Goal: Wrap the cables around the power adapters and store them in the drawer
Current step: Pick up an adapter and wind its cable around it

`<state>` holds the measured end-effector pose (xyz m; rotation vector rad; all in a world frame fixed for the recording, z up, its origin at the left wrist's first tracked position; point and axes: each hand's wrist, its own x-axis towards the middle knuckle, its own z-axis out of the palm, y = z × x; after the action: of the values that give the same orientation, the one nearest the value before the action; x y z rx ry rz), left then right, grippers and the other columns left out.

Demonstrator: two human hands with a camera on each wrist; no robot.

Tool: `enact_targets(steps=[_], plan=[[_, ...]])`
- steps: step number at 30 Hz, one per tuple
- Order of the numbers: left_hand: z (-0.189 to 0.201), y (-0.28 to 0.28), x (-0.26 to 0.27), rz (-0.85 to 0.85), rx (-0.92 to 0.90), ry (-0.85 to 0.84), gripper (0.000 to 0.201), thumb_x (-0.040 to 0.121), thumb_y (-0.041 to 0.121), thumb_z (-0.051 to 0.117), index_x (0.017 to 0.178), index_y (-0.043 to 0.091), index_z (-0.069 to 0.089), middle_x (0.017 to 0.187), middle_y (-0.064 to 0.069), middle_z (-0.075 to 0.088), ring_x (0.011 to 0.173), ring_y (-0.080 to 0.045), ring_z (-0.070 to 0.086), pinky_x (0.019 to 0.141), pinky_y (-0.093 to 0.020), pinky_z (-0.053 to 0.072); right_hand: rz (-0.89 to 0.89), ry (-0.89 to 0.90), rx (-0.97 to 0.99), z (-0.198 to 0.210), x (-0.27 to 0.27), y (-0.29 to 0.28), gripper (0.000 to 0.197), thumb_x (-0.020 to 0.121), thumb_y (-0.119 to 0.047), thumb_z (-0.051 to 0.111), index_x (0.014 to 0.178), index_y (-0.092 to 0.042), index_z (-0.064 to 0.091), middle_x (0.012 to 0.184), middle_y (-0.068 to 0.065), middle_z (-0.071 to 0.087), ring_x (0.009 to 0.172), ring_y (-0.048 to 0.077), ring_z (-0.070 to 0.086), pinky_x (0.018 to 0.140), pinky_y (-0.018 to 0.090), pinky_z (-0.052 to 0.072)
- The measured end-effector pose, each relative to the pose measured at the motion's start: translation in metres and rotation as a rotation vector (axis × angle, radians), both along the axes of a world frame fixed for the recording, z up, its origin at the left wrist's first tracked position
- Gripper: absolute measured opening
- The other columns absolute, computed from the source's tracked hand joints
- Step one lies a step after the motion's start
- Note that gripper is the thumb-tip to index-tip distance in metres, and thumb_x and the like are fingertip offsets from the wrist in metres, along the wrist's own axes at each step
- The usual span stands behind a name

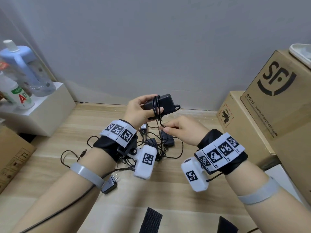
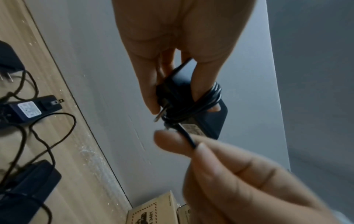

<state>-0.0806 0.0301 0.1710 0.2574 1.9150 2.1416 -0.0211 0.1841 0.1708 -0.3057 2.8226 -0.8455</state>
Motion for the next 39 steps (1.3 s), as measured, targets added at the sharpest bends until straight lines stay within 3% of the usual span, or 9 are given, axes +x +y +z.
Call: enact_targets(steps=[2,4,8,12,18,23,29,33,39], plan=[[-0.002,-0.001,-0.001,-0.004,-0.028,0.019,0.039,0.074,-0.009,0.068,0.106,0.012,0.059,0.09,-0.001,0.061,0.076,-0.015,0.063,0.066,-0.029,0.058,0.002,0.089,0.004,0.009,0.004,-0.004,0.02,0.091,-0.026,0.052,0.073,-0.026,0.063,0.053,-0.007,0.05,0.051,0.006,0.045,0.061,0.028,0.04],[-0.004,-0.001,-0.001,-0.009,-0.038,0.022,0.038,0.075,-0.008,0.067,0.107,0.011,0.058,0.09,0.0,0.061,0.075,-0.014,0.062,0.064,-0.027,0.058,-0.035,0.116,-0.151,0.013,0.007,-0.006,0.015,0.089,-0.021,0.055,0.079,-0.031,0.057,0.052,-0.007,0.054,0.045,0.007,0.05,0.061,0.03,0.048],[-0.011,-0.001,0.001,-0.029,-0.016,-0.024,0.035,0.079,-0.009,0.062,0.107,0.011,0.054,0.091,-0.002,0.06,0.073,-0.013,0.061,0.052,-0.022,0.055,-0.034,0.019,-0.63,0.021,0.009,-0.009,0.022,0.087,0.002,0.055,0.08,-0.019,0.058,0.064,0.003,0.062,0.053,0.012,0.057,0.055,0.017,0.046],[-0.013,0.001,0.001,-0.034,0.039,-0.107,0.032,0.082,-0.008,0.059,0.108,0.009,0.051,0.093,-0.005,0.059,0.074,-0.016,0.061,0.047,-0.025,0.053,0.028,-0.034,-0.821,0.025,0.008,-0.008,0.023,0.085,0.011,0.053,0.089,-0.012,0.058,0.078,0.006,0.069,0.07,0.006,0.065,0.068,0.013,0.049],[-0.015,0.0,0.003,-0.079,0.026,-0.067,0.031,0.084,0.004,0.062,0.105,0.026,0.058,0.098,-0.006,0.06,0.079,-0.021,0.065,0.057,-0.033,0.057,-0.062,0.148,-0.786,0.024,0.001,-0.003,0.024,0.088,0.001,0.053,0.088,-0.02,0.064,0.059,-0.007,0.064,0.054,0.003,0.057,0.056,0.014,0.041],[-0.017,0.002,0.005,-0.124,0.049,-0.092,0.039,0.086,0.008,0.061,0.116,0.034,0.058,0.103,0.001,0.063,0.077,-0.011,0.067,0.06,-0.03,0.056,-0.15,0.171,-0.783,0.023,-0.002,-0.003,0.02,0.089,-0.005,0.054,0.085,-0.021,0.065,0.072,-0.004,0.066,0.052,0.004,0.057,0.052,0.016,0.039],[-0.014,0.0,0.004,-0.167,0.155,-0.167,0.045,0.09,-0.004,0.048,0.118,0.03,0.055,0.106,-0.003,0.061,0.088,-0.025,0.062,0.071,-0.039,0.059,-0.303,0.107,-0.81,0.024,-0.003,-0.002,0.009,0.09,-0.007,0.055,0.093,-0.016,0.054,0.048,-0.001,0.059,0.036,0.009,0.046,0.043,0.017,0.041],[-0.011,0.0,0.005,-0.184,0.178,-0.186,0.048,0.09,-0.007,0.044,0.121,0.029,0.053,0.125,-0.013,0.052,0.099,-0.031,0.059,0.075,-0.042,0.057,-0.364,0.081,-0.746,0.026,-0.006,-0.001,0.01,0.09,-0.009,0.055,0.082,-0.014,0.06,0.046,-0.004,0.056,0.035,0.007,0.043,0.04,0.014,0.037],[-0.009,0.001,0.008,-0.201,0.138,-0.157,0.053,0.087,-0.011,0.047,0.123,0.027,0.053,0.127,-0.015,0.055,0.098,-0.027,0.063,0.074,-0.04,0.058,-0.38,0.068,-0.635,0.024,-0.01,0.001,0.011,0.091,-0.016,0.054,0.085,-0.016,0.064,0.053,-0.002,0.054,0.038,0.006,0.041,0.041,0.014,0.036]])
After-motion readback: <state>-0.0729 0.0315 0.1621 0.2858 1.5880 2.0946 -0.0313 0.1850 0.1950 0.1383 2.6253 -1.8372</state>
